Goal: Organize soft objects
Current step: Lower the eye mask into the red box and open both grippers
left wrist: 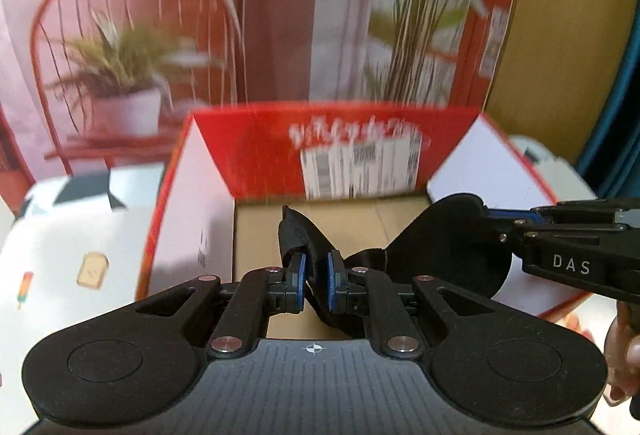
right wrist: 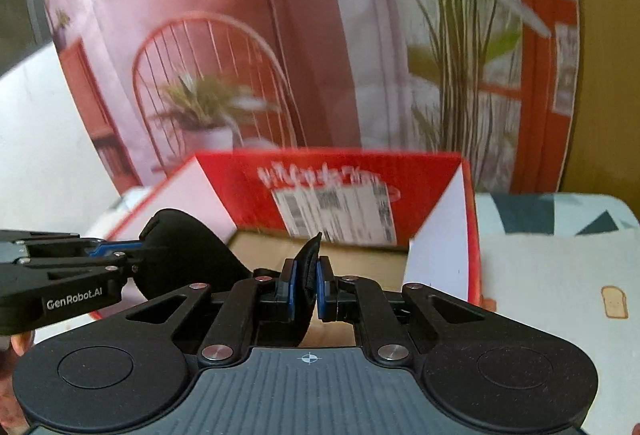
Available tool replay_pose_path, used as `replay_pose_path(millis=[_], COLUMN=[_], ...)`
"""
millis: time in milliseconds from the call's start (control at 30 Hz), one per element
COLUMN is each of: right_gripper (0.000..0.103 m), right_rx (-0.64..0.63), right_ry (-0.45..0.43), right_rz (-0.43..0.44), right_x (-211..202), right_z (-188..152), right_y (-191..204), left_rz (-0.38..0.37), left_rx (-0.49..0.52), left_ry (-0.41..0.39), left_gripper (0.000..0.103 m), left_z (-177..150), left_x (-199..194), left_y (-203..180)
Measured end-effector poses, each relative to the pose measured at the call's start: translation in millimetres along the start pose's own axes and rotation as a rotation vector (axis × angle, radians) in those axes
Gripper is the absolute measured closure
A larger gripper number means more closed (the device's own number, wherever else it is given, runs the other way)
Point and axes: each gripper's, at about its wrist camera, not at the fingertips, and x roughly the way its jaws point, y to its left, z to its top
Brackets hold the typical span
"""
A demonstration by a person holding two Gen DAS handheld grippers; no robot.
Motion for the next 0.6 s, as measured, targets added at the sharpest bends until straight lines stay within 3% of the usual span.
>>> replay_pose_path(millis=[167,500,600], right_gripper=[0.094,0.093,0.09], right_rx=[0.033,0.054,0.048], right_ry=[0.11,0.184,0.193], right_rz=[0.005,-0.018,-0.042], right_x=[22.7,38.4,37.4], right_z=[-7.4,-12.6,-12.6], right_y=[-2.7,-2.7,-3.7], left_rz=[-0.03,-0.057,-0.054], left_rx=[-0.017,0.047,0.054], left_ry=[0.117,0.156,0.159], left_gripper=[0.091,0.091,0.081], left_z=[1.0,-2.4,-1.0], left_x=[18.6,24.2,19.7], left_y=[8.1,-2.3,0.1])
